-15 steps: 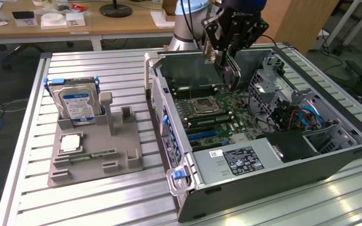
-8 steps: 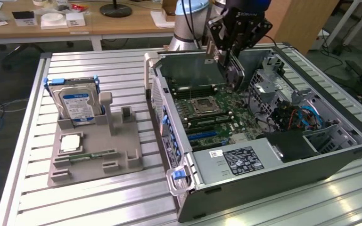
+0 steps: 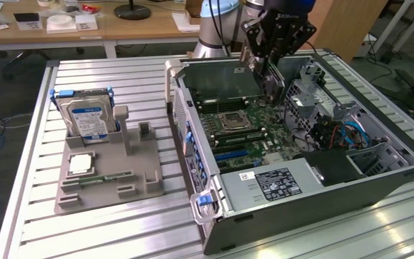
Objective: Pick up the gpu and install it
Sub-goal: 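Pick up the gpu and move the gpu toward the slot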
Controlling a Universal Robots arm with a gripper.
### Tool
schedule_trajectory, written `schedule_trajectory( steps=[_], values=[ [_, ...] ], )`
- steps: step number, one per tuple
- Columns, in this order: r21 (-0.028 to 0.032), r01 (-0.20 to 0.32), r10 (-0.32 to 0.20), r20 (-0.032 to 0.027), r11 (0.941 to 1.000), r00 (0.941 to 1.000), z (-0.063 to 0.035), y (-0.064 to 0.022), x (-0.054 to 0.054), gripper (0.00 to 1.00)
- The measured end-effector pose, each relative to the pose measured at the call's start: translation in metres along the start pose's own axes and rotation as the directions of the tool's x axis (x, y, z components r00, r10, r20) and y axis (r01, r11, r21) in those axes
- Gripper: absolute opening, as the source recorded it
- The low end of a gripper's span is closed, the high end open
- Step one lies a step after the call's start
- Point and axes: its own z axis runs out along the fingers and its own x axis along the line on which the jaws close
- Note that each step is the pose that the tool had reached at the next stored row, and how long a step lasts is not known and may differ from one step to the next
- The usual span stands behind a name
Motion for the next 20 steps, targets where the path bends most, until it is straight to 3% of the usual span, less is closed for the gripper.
schedule_trajectory(
  steps=[20],
  values=[
    [0.0000, 0.000, 0.000, 0.0000, 1.0000, 1.0000, 0.0005, 0.0009, -0.021, 0.27]
  ],
)
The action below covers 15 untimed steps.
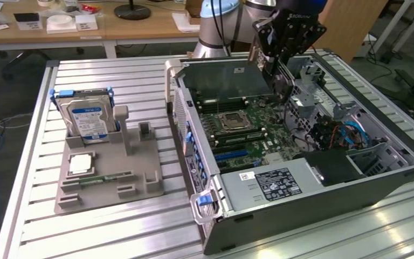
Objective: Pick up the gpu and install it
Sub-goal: 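Pick up the gpu and move the gpu toward the slot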
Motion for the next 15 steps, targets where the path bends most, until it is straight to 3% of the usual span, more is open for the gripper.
schedule_trajectory(
  steps=[15],
  values=[
    [0.0000, 0.000, 0.000, 0.0000, 1.0000, 1.0000, 0.0004, 0.0007, -0.018, 0.27]
  ],
)
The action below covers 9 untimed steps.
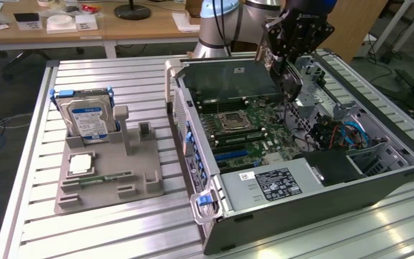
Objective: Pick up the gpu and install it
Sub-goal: 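Pick up the gpu and move the gpu toward the slot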
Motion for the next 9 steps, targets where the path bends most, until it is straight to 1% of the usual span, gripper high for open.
schedule_trajectory(
  steps=[5, 9],
  values=[
    [0.0000, 0.000, 0.000, 0.0001, 1.0000, 1.0000, 0.0002, 0.0003, -0.008, 0.27],
    [-0.0003, 0.000, 0.000, 0.0000, 1.0000, 1.0000, 0.0004, 0.0005, -0.013, 0.27]
  ],
)
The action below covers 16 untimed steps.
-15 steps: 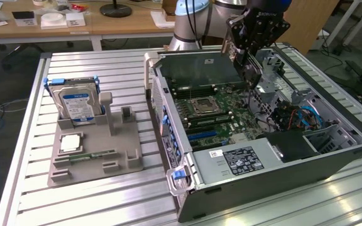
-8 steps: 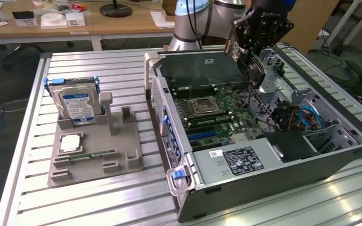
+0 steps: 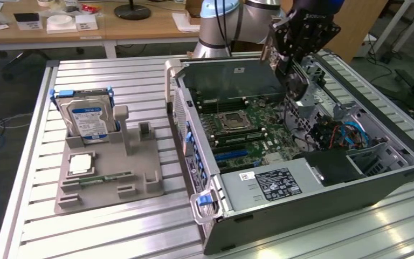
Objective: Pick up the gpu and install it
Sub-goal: 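Pick up the gpu and move the gpu toward the slot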
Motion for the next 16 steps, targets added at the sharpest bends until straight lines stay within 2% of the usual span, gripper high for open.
schedule_trajectory(
  steps=[16],
  values=[
    [-0.0002, 0.000, 0.000, 0.0000, 1.0000, 1.0000, 0.0006, 0.0010, -0.026, 0.27]
  ],
)
